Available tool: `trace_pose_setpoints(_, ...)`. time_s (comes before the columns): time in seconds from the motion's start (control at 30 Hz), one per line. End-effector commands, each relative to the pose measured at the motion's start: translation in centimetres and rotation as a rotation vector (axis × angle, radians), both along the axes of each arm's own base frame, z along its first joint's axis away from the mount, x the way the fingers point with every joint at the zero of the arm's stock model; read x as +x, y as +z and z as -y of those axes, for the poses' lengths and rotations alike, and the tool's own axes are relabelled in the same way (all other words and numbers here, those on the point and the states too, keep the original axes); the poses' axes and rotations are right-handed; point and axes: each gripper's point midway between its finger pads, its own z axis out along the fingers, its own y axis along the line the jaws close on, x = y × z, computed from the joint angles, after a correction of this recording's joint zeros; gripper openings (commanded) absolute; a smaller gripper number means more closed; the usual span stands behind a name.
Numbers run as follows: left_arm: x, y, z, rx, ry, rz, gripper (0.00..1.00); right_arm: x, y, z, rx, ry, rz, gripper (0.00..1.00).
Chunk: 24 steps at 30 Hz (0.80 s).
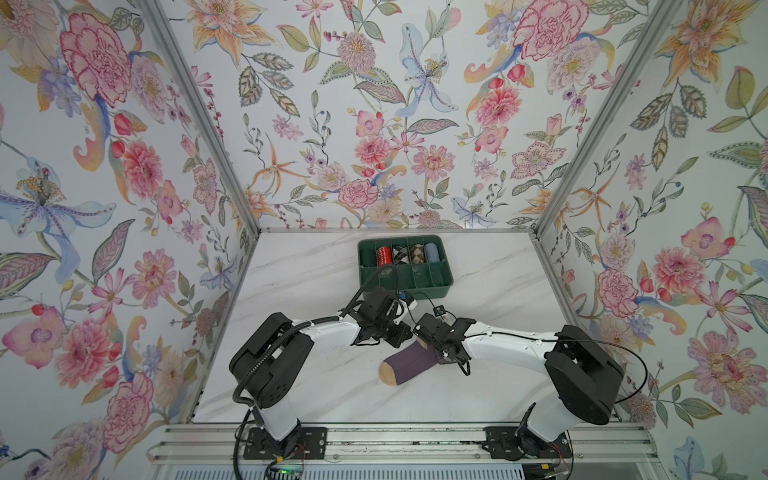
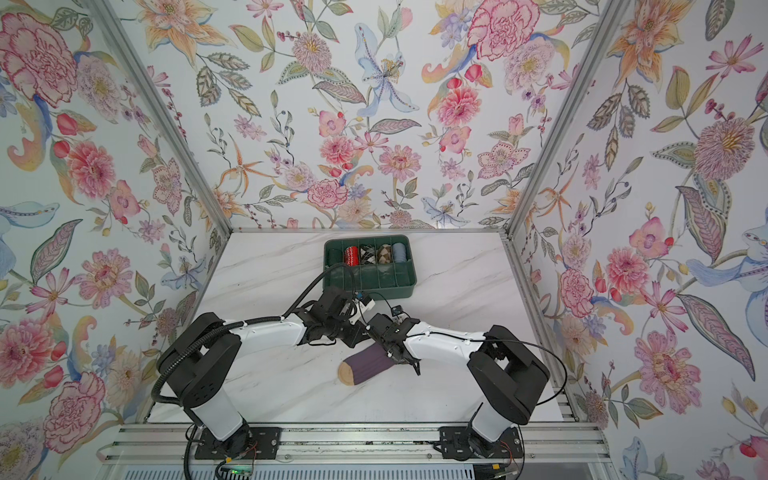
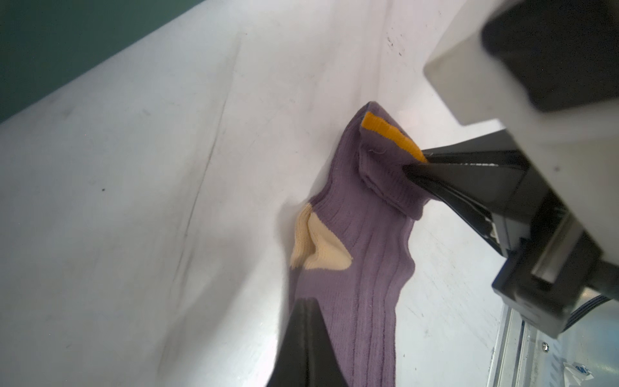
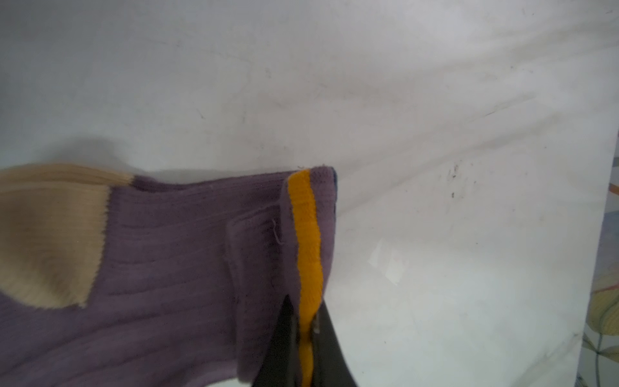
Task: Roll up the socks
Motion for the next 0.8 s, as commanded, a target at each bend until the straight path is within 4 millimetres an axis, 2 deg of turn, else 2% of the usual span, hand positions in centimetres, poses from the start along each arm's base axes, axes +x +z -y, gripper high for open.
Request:
trace_pose_setpoints(0.0,-0.7,0.0,-0.1,-0.034,-0.005,-0.037,0.0,-0.2,0.3,0.2,-0.078,0.002,0.013,0.0)
trace_pose_setpoints(0.27,-2.1,-1.1,0.3,-0.08,-0.024,-0.116,0.0,-0.4,0.4,-1.1,-0.096,0.039,0.029,0.0)
trace_pose_setpoints(0.77,-2.3,-2.6,0.4,-0.052,-0.032,-0.135,0.0,-0.6,0.5,-3.2,-0.09,0.088,0.036,0.0)
